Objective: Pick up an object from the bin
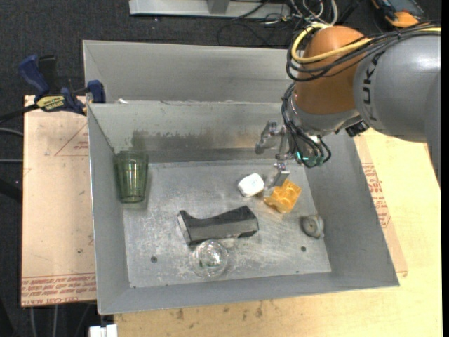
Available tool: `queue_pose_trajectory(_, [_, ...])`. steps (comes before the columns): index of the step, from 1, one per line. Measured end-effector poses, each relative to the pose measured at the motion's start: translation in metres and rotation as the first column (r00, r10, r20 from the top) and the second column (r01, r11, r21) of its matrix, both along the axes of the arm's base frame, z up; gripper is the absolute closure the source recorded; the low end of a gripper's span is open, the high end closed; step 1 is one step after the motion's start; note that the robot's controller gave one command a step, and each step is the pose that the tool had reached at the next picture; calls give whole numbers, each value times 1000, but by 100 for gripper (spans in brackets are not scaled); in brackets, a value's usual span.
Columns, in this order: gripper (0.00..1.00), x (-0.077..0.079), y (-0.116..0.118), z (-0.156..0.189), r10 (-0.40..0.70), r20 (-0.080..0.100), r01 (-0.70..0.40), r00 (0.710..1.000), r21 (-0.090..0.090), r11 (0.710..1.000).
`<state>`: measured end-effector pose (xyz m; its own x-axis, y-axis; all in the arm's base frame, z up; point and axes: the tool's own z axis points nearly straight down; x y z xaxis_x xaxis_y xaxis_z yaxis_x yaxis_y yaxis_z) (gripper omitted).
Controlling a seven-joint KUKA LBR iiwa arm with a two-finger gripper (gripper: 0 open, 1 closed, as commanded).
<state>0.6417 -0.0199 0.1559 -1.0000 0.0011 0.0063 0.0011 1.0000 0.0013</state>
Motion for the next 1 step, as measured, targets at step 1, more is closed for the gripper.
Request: queue_pose_trajectory(1, [0, 2, 0, 5, 0, 8, 0, 1000, 0, 1000])
